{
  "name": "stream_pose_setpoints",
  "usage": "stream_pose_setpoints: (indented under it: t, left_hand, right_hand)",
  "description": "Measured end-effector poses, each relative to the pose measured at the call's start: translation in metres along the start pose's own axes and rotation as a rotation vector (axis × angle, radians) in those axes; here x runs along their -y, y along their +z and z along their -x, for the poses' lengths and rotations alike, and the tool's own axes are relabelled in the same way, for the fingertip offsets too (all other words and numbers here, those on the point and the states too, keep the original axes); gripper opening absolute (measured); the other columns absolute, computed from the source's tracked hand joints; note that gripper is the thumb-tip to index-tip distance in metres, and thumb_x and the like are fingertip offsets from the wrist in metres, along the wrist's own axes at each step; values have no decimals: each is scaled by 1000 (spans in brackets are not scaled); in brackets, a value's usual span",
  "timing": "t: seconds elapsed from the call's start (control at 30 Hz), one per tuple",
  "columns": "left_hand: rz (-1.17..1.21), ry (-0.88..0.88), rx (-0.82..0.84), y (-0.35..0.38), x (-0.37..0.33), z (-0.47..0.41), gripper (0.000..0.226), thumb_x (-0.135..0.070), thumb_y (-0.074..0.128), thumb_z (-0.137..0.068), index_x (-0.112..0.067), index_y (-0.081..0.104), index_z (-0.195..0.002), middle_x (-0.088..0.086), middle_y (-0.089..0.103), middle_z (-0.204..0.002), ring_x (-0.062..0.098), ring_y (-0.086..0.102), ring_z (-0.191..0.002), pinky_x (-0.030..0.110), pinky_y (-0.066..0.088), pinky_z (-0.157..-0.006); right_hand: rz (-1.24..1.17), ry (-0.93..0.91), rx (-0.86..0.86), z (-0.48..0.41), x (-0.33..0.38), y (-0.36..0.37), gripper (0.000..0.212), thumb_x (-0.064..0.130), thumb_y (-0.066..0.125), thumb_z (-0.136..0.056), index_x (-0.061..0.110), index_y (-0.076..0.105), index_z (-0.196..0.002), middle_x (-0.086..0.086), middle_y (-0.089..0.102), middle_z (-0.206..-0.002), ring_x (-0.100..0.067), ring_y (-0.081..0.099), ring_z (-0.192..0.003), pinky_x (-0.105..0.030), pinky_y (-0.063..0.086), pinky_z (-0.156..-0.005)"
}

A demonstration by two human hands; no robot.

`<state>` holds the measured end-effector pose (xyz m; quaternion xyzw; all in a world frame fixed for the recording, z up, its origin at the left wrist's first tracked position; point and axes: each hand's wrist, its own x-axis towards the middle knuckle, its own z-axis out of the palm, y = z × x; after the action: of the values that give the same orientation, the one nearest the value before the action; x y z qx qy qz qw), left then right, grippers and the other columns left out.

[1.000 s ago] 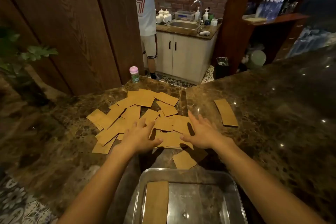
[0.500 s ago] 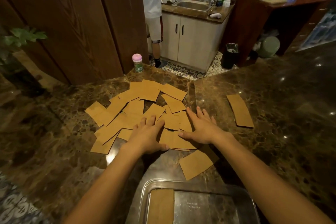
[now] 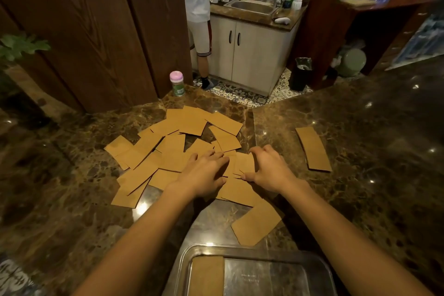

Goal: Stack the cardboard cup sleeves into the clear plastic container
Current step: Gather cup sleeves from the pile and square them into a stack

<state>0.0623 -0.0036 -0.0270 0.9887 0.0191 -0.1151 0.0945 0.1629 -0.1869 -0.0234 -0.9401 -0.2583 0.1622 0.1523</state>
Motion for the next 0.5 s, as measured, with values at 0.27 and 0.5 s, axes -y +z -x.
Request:
stream_pose_setpoints:
  t: [0.27,0.5]
  left_hand:
    - [84,14,-124,-4,3,-5,69,-46,79,-84,-19,53,-143,5,52,-129,26,57,-110,39,52,-90]
    - [384,-58,-294,-9,-2,0,25,-17,72,-91,-29,52,-100,-3,66,-100,21,63,-93,41,55,-76]
  right_hand:
    - [-321,139,-159,6,-17,-21,52,41,91,-75,25,65,-118,-3,70,-113,-24,64,-103,-33,53,-80]
    - [-582,159,-206,7,-20,-30,42,37,92,-76,23,68,-108,4,73,-102,-17,68,-93,-29,49,-71]
